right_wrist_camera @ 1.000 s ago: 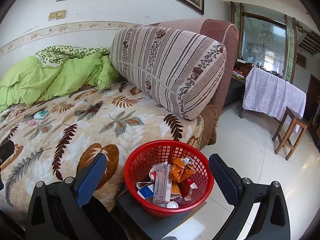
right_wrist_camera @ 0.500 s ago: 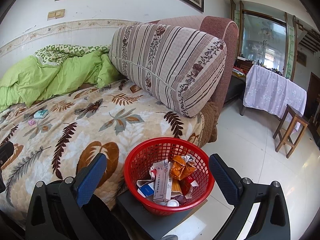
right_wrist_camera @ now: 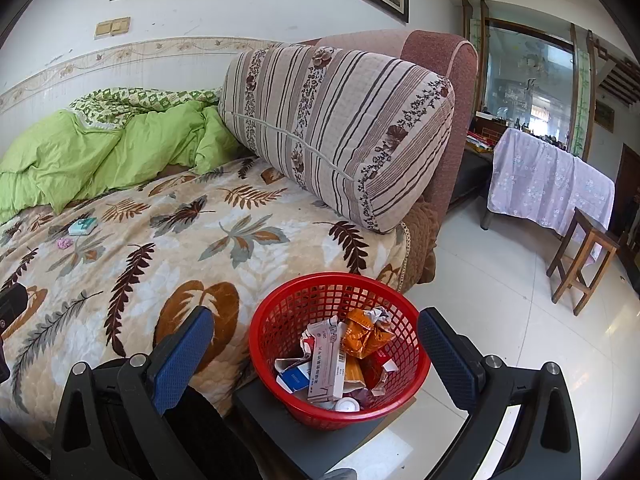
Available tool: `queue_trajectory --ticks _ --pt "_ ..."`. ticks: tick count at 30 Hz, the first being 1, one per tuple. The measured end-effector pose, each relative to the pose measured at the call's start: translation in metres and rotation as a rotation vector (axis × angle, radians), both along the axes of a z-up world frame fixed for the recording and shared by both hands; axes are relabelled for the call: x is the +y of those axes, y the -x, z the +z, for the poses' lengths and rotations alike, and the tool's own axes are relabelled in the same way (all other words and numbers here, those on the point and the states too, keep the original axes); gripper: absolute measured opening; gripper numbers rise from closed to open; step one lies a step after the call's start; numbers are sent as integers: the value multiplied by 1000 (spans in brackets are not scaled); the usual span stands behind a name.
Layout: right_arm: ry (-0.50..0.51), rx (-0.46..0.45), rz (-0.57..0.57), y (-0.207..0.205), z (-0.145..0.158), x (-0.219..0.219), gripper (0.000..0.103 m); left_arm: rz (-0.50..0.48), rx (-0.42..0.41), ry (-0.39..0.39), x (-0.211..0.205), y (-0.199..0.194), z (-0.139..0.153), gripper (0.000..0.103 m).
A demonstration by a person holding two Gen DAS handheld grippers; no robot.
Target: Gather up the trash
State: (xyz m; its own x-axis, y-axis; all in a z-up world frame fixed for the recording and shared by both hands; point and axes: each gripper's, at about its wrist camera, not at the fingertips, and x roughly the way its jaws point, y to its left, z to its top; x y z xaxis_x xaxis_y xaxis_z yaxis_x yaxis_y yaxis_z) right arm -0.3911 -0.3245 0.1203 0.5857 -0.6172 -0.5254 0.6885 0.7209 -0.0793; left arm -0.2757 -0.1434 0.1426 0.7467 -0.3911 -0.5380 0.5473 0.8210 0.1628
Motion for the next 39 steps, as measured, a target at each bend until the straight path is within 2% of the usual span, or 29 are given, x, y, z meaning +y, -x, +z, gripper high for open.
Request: queue_trajectory --ticks 39 --pt "-6 11 6 -4 -3 3 102 -3 5 -1 -2 1 -1 103"
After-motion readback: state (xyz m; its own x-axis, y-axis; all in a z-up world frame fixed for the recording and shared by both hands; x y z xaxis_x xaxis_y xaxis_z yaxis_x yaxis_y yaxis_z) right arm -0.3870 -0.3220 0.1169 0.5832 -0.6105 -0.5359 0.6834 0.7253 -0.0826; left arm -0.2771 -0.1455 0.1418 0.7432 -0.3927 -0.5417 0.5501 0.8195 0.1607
